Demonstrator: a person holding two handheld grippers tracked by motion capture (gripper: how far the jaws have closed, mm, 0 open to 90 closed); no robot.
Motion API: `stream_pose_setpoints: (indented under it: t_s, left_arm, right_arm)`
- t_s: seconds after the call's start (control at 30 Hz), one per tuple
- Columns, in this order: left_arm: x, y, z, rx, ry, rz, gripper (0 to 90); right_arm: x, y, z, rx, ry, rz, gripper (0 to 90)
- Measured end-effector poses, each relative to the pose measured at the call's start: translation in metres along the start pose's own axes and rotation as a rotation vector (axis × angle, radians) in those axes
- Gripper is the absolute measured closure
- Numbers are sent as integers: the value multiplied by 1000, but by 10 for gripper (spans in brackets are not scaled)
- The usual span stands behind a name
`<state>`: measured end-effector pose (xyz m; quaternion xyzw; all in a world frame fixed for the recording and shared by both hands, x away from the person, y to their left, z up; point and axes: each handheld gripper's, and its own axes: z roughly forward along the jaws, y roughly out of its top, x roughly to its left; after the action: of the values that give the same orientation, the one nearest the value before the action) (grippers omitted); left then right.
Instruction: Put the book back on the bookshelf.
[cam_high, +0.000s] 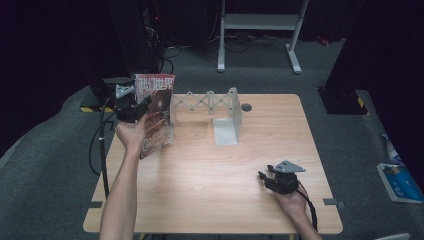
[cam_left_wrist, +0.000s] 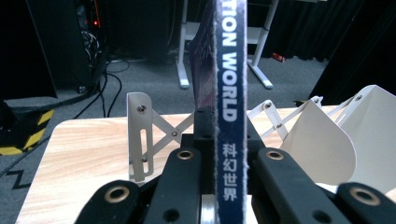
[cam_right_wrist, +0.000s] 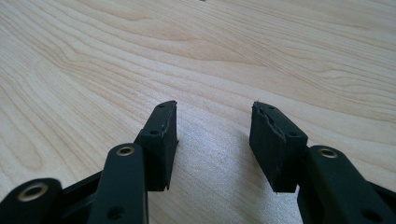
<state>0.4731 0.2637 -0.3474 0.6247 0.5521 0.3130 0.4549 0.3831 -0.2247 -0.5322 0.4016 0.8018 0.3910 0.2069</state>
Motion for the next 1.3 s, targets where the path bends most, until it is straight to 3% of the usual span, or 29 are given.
stream_pose_setpoints:
  t_s: [0.3,0.63,0.87,1.03,1.3]
  left_arm:
    - [-1,-2,3,-5,-5,23,836]
    - [6,-2,3,1,-27,-20,821]
    - [7,4,8,112,8,-13,819]
    - [7,6,9,142,9,-18,821]
    - [10,13,11,240,12,-42,821]
  right_arm:
    - [0,0,0,0,1,-3,514]
    - [0,0,0,1,0,-3,514]
    - [0,0,0,3,-1,-1,514]
    - [0,0,0,3,0,-2,515]
    - [0,0,0,3,-1,0,515]
